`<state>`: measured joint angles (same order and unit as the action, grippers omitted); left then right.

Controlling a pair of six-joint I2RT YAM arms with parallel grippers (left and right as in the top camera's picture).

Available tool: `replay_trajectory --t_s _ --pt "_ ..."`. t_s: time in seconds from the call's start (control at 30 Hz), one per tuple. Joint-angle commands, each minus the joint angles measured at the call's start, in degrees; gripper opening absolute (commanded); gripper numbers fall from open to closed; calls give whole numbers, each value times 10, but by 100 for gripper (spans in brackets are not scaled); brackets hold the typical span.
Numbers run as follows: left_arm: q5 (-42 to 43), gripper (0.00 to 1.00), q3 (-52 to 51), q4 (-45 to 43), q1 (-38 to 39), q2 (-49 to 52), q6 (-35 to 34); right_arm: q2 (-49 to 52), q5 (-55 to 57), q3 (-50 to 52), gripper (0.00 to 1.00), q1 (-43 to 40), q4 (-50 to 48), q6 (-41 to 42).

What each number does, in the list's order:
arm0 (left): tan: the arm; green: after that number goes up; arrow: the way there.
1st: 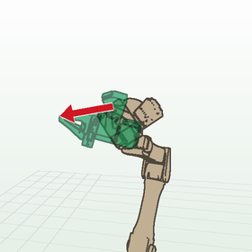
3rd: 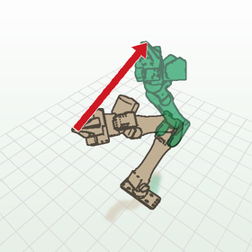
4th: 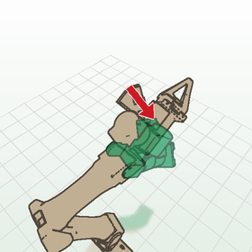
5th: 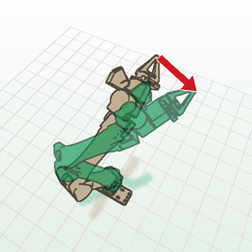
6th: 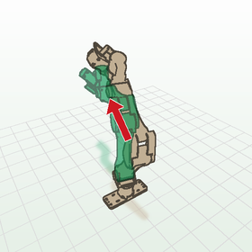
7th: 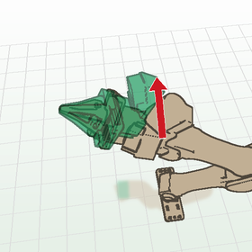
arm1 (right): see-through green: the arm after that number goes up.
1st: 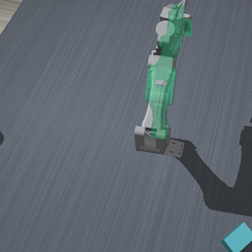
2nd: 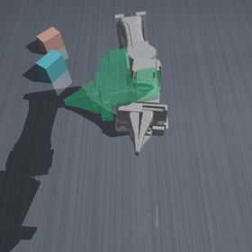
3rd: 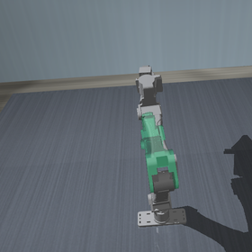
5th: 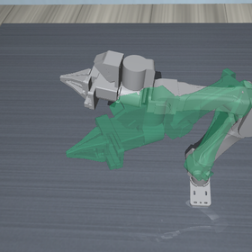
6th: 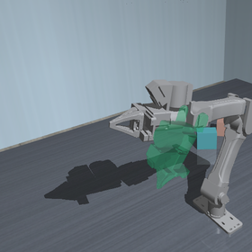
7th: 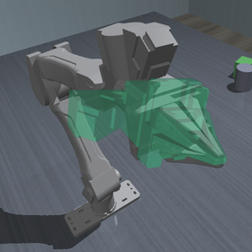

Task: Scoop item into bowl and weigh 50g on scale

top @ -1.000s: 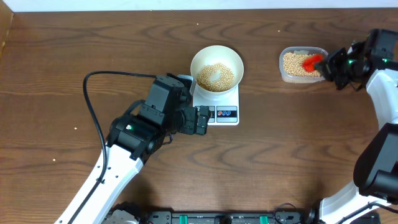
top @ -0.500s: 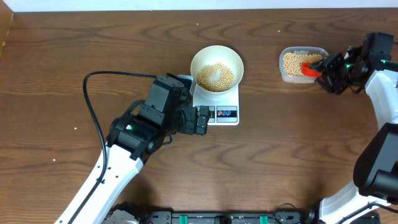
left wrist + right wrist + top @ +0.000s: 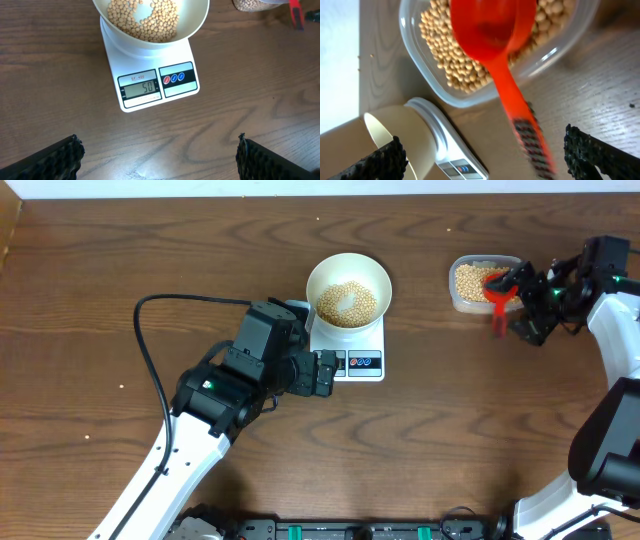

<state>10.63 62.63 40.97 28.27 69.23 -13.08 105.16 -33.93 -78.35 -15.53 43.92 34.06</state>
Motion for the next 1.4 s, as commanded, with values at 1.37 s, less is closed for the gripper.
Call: replay_trajectory --t_s 1.37 --pt "3 100 10 2 -2 1 5 -380 133 1 99 -4 202 -311"
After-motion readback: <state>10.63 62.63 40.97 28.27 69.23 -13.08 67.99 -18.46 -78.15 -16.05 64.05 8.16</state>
